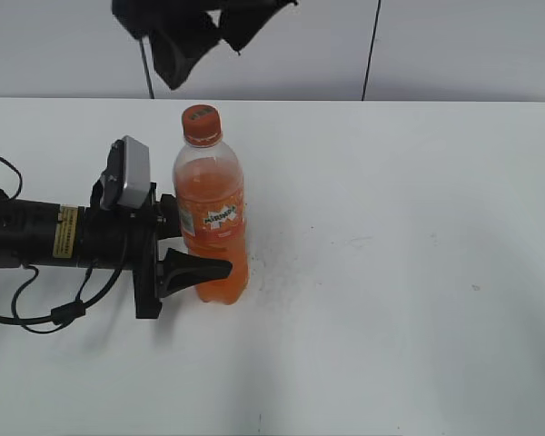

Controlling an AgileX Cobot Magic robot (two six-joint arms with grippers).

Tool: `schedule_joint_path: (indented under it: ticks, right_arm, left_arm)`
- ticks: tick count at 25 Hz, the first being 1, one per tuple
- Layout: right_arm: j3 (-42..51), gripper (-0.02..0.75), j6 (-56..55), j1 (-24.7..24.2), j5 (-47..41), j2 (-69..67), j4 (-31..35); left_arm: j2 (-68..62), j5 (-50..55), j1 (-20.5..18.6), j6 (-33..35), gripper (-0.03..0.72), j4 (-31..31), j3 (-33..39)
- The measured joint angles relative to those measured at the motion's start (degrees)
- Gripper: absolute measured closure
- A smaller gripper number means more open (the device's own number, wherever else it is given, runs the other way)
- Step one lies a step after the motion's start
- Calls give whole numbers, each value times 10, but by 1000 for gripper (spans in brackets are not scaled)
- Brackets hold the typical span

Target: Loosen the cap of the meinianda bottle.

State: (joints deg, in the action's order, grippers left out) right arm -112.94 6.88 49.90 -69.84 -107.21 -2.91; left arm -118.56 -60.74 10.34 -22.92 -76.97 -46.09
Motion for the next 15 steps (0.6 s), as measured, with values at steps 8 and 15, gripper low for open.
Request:
schedule_joint_path:
  ticks: [8, 15]
  right_arm:
    - [17, 236, -194, 0, 0, -3, 18]
    - [34, 237, -197, 0, 0, -24, 19]
  left_arm:
    - [0, 0, 0, 0, 286, 0, 0]
    - [0, 0, 0, 0, 286, 0, 0]
